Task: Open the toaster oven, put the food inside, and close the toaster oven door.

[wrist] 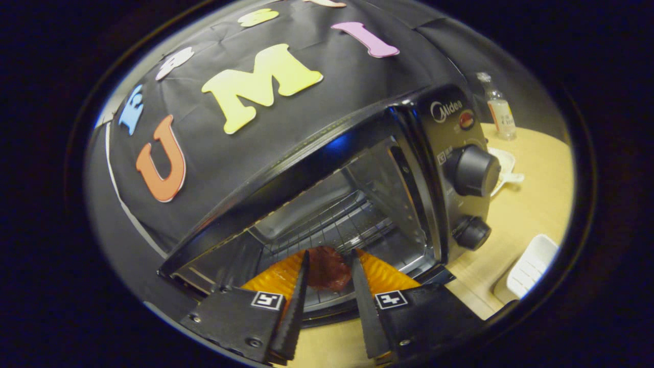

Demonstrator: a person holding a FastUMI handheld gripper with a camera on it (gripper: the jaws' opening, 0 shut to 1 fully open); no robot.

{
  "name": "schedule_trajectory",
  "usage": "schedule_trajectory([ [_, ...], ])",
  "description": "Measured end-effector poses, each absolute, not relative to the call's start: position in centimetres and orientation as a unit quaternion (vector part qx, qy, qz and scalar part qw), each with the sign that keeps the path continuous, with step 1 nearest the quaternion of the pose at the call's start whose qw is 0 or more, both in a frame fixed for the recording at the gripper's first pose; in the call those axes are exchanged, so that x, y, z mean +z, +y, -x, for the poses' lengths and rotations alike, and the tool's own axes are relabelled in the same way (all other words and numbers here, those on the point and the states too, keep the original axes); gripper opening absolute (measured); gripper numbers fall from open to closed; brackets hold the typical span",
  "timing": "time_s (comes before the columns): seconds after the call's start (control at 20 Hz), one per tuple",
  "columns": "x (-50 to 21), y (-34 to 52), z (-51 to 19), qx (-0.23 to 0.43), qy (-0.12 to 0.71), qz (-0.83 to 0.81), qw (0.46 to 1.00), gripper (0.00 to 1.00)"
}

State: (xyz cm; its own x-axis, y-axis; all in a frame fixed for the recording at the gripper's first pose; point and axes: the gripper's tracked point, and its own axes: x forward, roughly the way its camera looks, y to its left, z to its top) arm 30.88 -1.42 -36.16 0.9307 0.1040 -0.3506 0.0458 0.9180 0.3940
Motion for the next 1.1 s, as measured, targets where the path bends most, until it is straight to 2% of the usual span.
schedule_trajectory([
  [0.05,-35.7,-1.3,-30.2,0.019,0.179,-0.181,0.967,0.57],
  [0.1,-35.3,-1.2,-29.5,0.024,0.171,-0.159,0.972,0.72],
  [0.15,-34.7,-0.8,-28.5,0.034,0.162,-0.136,0.977,0.78],
  [0.4,-33.1,1.0,-22.3,0.079,0.137,-0.064,0.985,1.00],
  [0.6,-32.1,-1.6,-16.7,0.048,0.131,-0.045,0.989,1.00],
  [0.8,-35.0,-5.5,-11.6,-0.007,0.181,-0.034,0.983,1.00],
  [1.1,-38.8,-5.8,-9.0,0.005,0.225,0.010,0.974,1.00],
])
